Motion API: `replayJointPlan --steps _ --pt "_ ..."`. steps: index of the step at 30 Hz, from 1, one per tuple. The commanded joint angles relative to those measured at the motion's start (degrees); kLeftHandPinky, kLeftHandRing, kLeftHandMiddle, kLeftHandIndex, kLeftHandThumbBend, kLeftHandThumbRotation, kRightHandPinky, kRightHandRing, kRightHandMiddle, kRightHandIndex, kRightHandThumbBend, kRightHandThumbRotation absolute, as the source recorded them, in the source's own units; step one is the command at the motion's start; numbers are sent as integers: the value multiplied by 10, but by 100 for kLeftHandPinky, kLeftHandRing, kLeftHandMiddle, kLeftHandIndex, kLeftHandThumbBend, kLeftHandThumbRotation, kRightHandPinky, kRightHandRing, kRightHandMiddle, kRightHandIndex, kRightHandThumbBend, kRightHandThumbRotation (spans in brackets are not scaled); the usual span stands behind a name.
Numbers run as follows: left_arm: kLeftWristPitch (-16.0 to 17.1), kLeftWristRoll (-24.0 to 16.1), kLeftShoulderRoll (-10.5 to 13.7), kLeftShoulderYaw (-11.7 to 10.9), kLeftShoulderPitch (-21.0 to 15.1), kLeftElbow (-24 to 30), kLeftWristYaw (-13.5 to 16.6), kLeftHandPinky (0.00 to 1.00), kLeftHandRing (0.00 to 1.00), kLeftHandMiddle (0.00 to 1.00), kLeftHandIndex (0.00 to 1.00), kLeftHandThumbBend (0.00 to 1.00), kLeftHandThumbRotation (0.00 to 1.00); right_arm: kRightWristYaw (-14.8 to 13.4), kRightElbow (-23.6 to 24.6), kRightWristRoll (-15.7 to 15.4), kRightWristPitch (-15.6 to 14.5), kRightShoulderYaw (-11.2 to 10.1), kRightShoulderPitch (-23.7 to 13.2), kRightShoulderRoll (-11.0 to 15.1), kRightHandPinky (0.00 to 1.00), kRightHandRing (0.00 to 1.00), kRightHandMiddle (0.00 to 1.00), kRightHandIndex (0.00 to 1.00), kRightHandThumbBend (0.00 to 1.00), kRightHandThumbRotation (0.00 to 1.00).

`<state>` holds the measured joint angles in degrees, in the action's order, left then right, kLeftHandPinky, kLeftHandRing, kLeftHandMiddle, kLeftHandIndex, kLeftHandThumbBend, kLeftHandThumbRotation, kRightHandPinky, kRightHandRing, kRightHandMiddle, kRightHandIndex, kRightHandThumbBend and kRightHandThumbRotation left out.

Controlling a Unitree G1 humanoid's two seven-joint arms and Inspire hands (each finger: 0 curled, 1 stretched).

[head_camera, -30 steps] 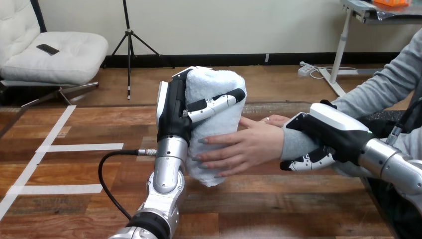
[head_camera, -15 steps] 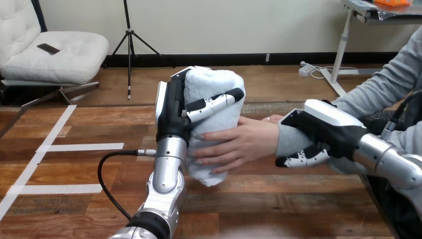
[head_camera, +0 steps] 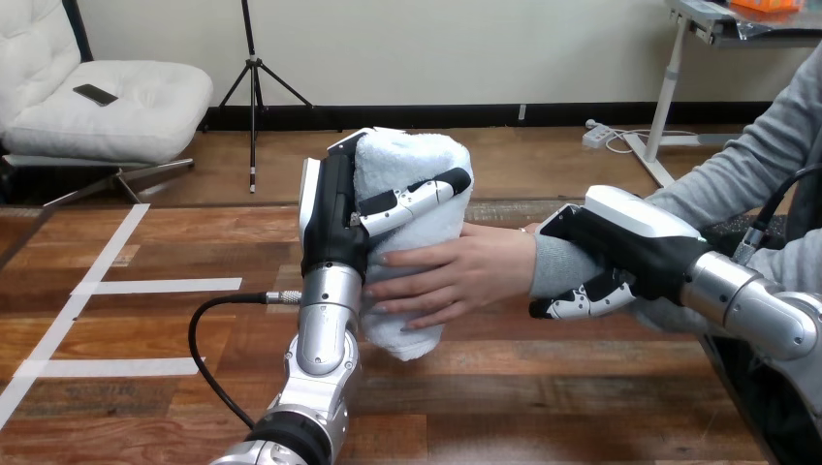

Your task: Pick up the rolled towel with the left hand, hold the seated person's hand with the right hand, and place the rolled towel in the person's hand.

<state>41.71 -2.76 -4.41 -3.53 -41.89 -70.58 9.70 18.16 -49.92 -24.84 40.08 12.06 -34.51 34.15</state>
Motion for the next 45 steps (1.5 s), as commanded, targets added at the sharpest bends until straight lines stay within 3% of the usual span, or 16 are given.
replayJointPlan --steps 1,27,45 --pt "15 5 -16 -8 -82 2 0 37 39 42 42 69 0 -7 16 12 14 -9 -83 1 22 26 32 35 52 6" --pt "11 23 -37 -21 -88 -3 2 38 40 43 42 67 0 1 29 19 8 -7 -85 -6 22 26 33 36 51 8" --pt "17 7 -38 -11 -91 -3 20 39 41 43 43 66 0 0 33 20 14 -8 -81 -8 23 26 33 35 51 10"
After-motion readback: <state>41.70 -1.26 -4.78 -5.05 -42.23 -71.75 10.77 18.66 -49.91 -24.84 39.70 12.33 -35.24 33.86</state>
